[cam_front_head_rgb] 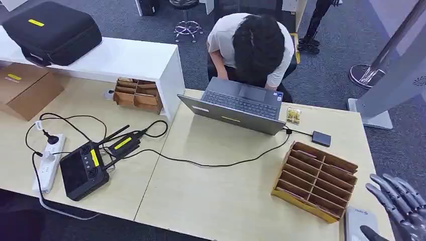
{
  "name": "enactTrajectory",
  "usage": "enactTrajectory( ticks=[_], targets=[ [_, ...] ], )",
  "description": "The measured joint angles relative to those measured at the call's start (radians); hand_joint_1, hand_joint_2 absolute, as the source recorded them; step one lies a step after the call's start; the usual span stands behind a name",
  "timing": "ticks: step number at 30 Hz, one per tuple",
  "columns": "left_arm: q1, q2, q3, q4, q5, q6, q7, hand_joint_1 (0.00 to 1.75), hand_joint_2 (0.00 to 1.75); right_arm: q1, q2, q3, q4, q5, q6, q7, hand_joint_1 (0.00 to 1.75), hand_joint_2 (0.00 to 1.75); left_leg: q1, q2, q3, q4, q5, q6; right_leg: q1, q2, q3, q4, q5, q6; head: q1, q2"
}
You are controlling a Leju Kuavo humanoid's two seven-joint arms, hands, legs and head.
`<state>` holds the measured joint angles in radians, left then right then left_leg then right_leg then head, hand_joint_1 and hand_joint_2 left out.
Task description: Pass the card to the sensor for recognition and then transmit it.
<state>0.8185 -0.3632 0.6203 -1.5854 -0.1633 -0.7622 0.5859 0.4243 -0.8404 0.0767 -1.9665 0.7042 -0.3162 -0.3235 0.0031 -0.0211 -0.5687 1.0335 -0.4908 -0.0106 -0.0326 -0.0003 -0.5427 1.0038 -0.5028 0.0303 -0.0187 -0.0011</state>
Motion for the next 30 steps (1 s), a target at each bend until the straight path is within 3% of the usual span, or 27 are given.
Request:
enactTrajectory(
  ticks=[7, 14, 22, 25, 30],
  targets=[
    [0.0, 0.0, -0.004, 0.0, -0.002, -0.002, 0.002, 0.0, 1.75, 0.049, -0.081, 0.0, -0.02, -0.061, 0.136, 0.042, 0.0, 1.75, 0.0, 0.0, 0.0, 0.0, 0.0, 0.0, 0.0, 0.001, 0.0, 0.0, 0.0, 0.0, 0.0, 0.0],
    [-0.003, 0.0, -0.004, 0.0, -0.017, -0.013, 0.002, 0.0, 1.75, -0.007, -0.085, 0.065, 0.001, -0.044, 0.174, 0.033, 0.0, 1.75, 0.0, 0.001, 0.001, 0.0, 0.0, 0.0, 0.0, 0.001, 0.0, 0.0, 0.0, 0.0, 0.0, 0.0],
    [-0.009, 0.0, -0.005, 0.0, -0.029, -0.023, 0.0, 0.0, 1.75, -0.085, -0.038, 0.199, 0.071, -0.029, 0.145, 0.027, 0.0, 1.75, 0.0, 0.001, 0.001, 0.0, 0.0, 0.0, 0.0, 0.002, 0.0, 0.0, 0.0, 0.0, 0.0, 0.0],
    [-0.011, 0.0, -0.005, 0.0, -0.035, -0.032, 0.0, 0.0, 1.75, -0.12, 0.001, 0.258, 0.111, -0.009, 0.096, 0.028, 0.0, 1.75, 0.001, 0.002, 0.001, 0.0, 0.0, 0.0, 0.001, 0.002, 0.0, 0.0, 0.0, 0.0, 0.0, 0.0],
    [-0.018, 0.001, -0.004, 0.0, -0.051, -0.048, -0.002, 0.0, 1.75, -0.163, 0.053, 0.33, 0.163, -0.001, 0.088, 0.032, 0.0, 1.75, 0.001, 0.003, 0.001, 0.0, 0.0, 0.0, 0.001, 0.002, 0.0, 0.0, 0.0, 0.0, 0.0, 0.0]
  ],
)
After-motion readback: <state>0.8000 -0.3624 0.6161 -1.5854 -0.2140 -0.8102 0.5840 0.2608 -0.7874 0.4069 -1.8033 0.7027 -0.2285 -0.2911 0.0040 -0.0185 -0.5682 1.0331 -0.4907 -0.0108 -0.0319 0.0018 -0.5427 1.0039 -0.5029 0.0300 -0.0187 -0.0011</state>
